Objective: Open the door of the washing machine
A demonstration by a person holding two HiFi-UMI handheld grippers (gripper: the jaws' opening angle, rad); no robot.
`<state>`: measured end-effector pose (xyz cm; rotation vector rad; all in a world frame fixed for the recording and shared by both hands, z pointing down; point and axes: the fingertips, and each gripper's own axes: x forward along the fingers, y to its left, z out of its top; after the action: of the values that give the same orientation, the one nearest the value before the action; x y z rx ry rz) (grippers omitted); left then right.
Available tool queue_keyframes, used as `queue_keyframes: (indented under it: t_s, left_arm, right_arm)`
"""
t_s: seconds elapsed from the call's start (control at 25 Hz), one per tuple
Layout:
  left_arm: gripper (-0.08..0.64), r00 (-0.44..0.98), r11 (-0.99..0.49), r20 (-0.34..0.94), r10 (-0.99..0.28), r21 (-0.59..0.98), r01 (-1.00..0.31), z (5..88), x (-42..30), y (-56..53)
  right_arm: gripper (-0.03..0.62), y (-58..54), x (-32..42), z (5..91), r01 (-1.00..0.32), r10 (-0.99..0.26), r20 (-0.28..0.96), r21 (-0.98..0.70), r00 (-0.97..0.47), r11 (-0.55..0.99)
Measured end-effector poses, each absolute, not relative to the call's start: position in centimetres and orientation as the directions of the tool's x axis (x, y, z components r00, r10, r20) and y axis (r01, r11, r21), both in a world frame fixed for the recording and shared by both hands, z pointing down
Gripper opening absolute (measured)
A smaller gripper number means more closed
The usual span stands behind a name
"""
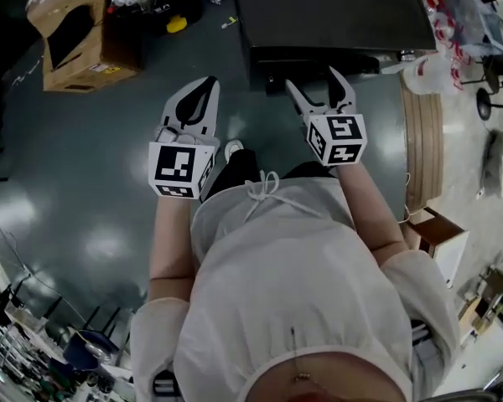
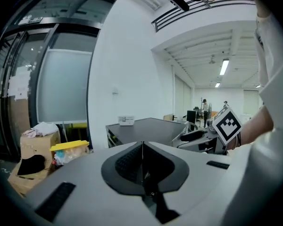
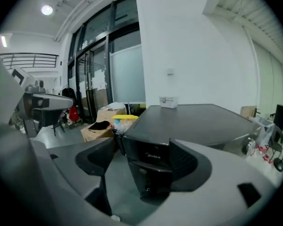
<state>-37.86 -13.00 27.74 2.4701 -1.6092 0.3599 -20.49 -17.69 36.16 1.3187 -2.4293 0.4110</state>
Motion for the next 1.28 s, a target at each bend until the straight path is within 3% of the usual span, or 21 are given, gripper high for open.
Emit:
queue_keyframes:
  t_s: [0.28,0.68,1.04,1.28]
  left_arm:
    - [0.023,0.523,-0.535,0.358,-0.773,0.074,-0.841,35.0,-38.8,-16.0]
    - [0.023,0.634,-0.644,0.446,-0.632,0.153,-0.750,46.9,-37.0,-17.9]
    - [0.023,0.646,-0.639,0.514,-0.565,0.223,-0.736,55.2,-36.8,-17.8]
    - [0.023,0.640,-0.630,0.545,-0.541,0.242,-0.738,57.3,-36.1,-17.3]
  right_arm:
    - [0.351,-17.5,-20.7,45.8,-0.945,-0.740,0.591,-0.149,-0.322,0.292]
    - [0.345,-17.4,-19.1,60.6,-0.987,-0.622,0.773,-0.160,-0.129,0.006]
    - [0.340,-18.8,-17.4,69.5,-0.970,-0.560,0.828,-0.150,-0.017,-0.192]
    - [0.258,-19.2,-16.9,70.8,-0.948,-0.542,0.841,-0.178,-0.007,-0.264]
